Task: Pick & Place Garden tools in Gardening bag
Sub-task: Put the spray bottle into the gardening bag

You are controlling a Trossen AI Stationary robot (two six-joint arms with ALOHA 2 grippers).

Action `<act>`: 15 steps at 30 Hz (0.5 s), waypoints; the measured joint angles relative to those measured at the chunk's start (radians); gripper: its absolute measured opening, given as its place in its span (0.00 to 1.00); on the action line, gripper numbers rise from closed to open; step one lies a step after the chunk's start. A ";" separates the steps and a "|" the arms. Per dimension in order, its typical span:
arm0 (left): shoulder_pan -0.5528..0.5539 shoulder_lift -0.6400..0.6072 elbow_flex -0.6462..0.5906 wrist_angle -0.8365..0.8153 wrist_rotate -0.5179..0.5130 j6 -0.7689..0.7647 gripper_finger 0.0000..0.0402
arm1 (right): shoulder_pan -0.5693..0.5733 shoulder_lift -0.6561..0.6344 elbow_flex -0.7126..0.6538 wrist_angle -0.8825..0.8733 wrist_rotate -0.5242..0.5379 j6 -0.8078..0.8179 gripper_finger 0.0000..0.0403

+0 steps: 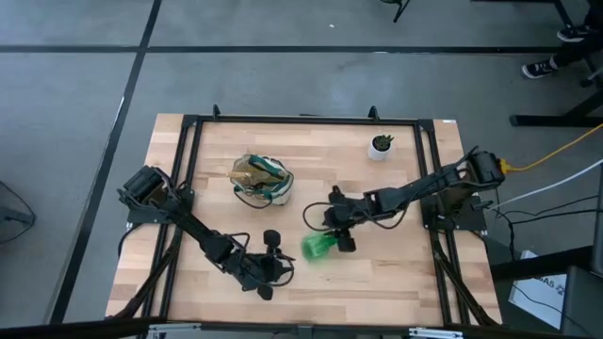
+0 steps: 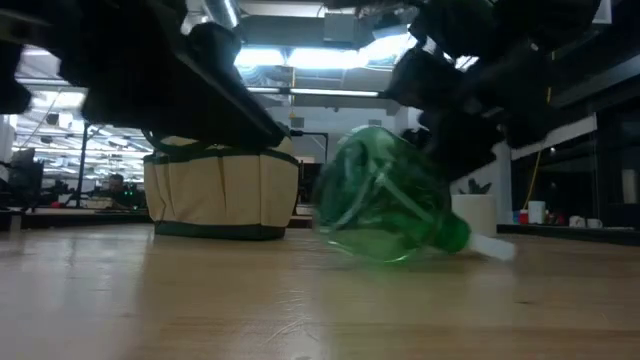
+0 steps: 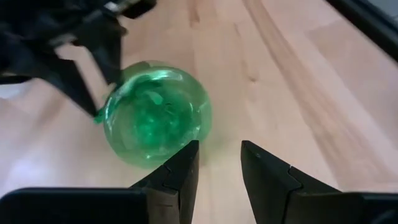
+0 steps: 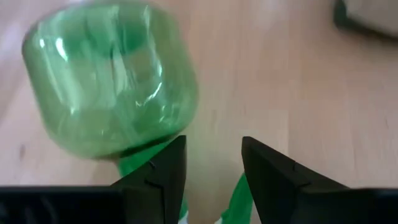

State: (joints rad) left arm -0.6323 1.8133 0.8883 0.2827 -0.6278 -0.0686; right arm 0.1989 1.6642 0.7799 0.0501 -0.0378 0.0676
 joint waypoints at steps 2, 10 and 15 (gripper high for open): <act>0.000 0.000 0.000 -0.002 0.032 -0.026 0.29 | 0.006 0.033 0.021 0.063 0.000 0.009 0.39; -0.004 0.000 0.000 -0.001 0.161 -0.091 0.28 | 0.020 0.186 0.203 0.151 -0.064 0.056 0.39; -0.025 0.000 0.000 0.007 0.225 -0.102 0.29 | 0.020 0.198 0.362 -0.053 -0.292 0.048 0.39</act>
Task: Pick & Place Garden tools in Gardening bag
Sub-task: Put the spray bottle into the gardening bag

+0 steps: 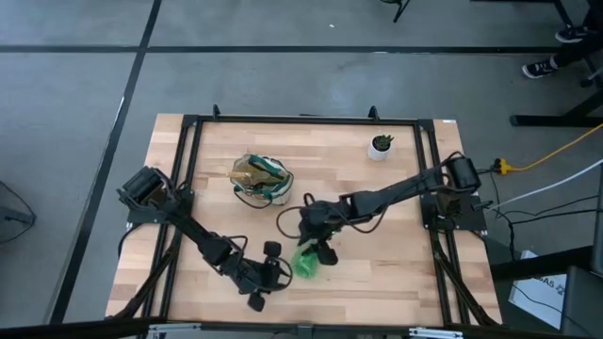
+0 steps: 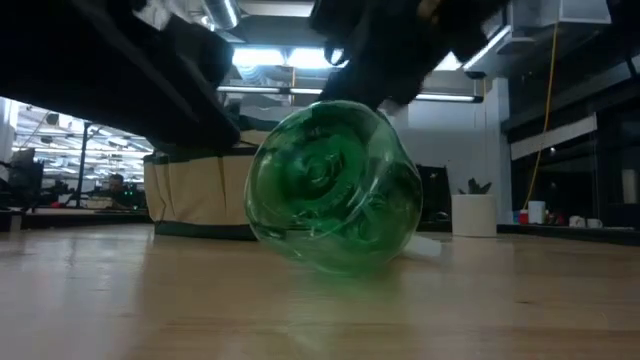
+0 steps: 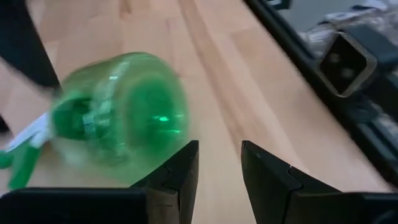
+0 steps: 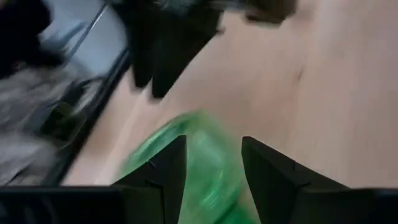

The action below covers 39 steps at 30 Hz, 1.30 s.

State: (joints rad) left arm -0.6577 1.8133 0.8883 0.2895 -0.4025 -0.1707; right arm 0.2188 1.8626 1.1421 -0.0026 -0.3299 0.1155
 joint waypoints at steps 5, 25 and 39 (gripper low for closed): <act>-0.035 0.000 0.000 -0.001 0.002 0.040 0.28 | 0.021 -0.063 0.099 -0.303 -0.006 -0.031 0.39; -0.038 0.004 0.000 0.031 -0.161 0.051 0.28 | 0.182 -0.049 -0.094 -0.168 0.259 -0.116 0.39; 0.028 0.028 0.000 -0.176 -0.393 -0.002 0.26 | 0.182 0.038 -0.090 0.158 0.249 -0.146 0.39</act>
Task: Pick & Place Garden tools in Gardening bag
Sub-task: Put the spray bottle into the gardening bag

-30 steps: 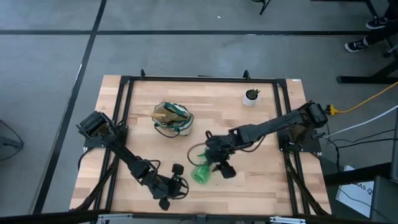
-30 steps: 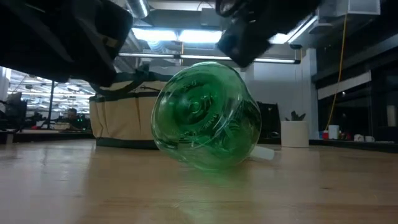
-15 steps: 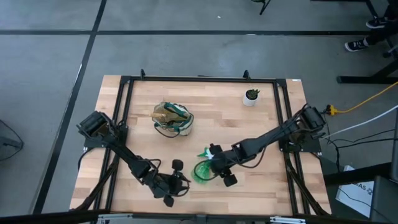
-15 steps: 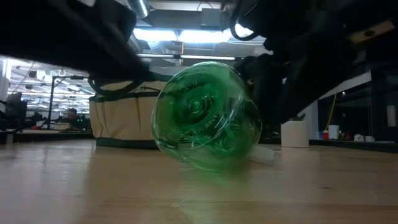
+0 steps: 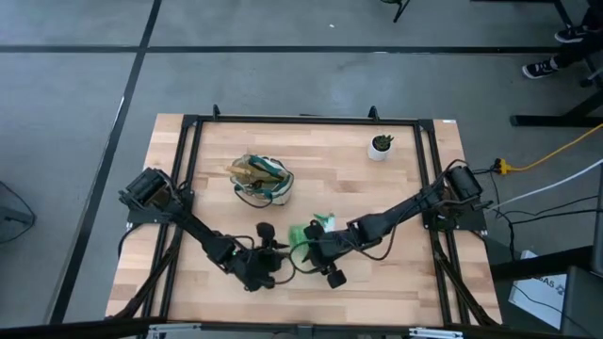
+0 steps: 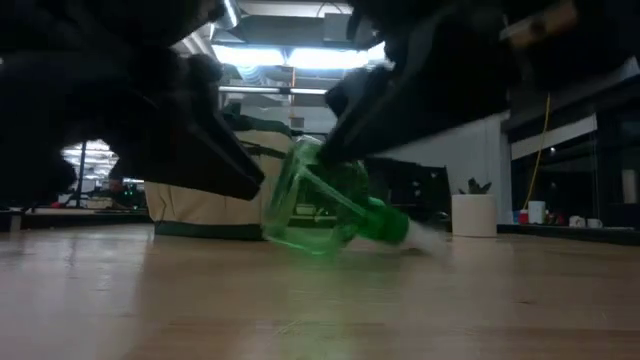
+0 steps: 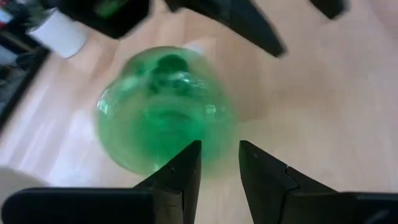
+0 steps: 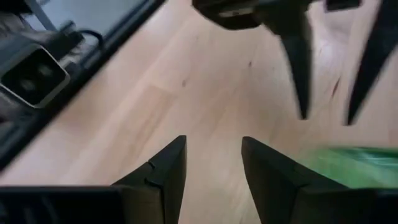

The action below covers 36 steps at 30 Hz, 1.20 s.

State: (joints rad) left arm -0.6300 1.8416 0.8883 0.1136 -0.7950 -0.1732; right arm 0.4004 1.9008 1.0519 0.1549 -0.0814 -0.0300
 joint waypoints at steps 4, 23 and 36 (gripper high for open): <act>-0.016 0.000 0.000 -0.037 -0.035 -0.014 0.25 | -0.004 0.035 -0.001 0.043 0.000 -0.031 0.39; -0.068 -0.011 0.000 -0.007 -0.018 -0.027 0.23 | -0.016 -0.158 0.056 -0.549 0.148 0.026 0.39; -0.067 -0.011 0.000 0.003 -0.017 -0.027 0.23 | -0.190 -0.153 -0.019 -0.525 0.414 0.088 0.39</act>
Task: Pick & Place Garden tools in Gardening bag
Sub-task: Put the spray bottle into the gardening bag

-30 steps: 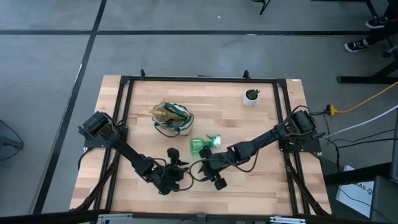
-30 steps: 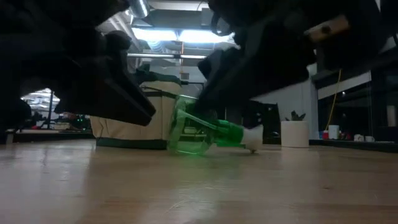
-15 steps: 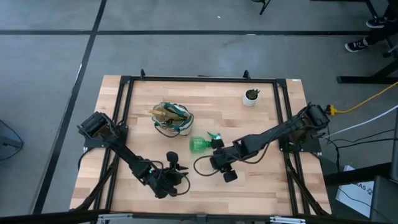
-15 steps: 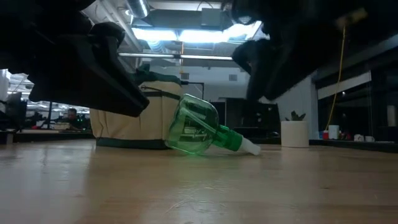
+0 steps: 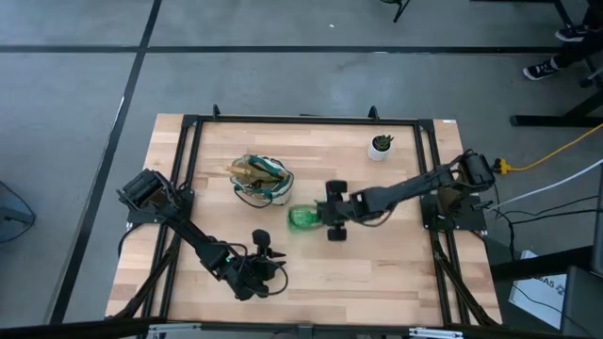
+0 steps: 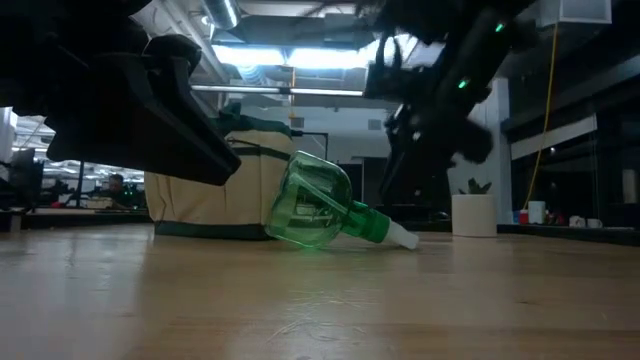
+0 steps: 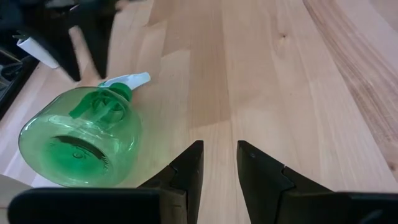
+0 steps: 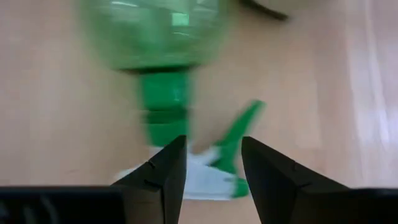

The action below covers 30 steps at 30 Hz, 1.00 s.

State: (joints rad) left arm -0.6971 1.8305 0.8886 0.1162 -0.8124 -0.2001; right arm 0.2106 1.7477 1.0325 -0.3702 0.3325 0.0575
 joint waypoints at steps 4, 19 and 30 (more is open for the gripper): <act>0.000 0.000 0.000 0.000 0.000 0.000 0.23 | -0.070 0.000 -0.034 0.042 -0.001 0.047 0.39; 0.000 -0.001 0.000 0.042 0.003 0.001 0.23 | -0.064 0.078 -0.060 0.412 -0.269 0.111 0.39; 0.000 -0.001 0.000 0.080 0.004 0.003 0.22 | 0.007 0.192 -0.060 0.748 -0.269 0.114 0.39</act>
State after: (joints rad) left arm -0.6975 1.8294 0.8886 0.1962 -0.8081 -0.1967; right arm 0.2176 1.9402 0.9726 0.3777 0.0638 0.1719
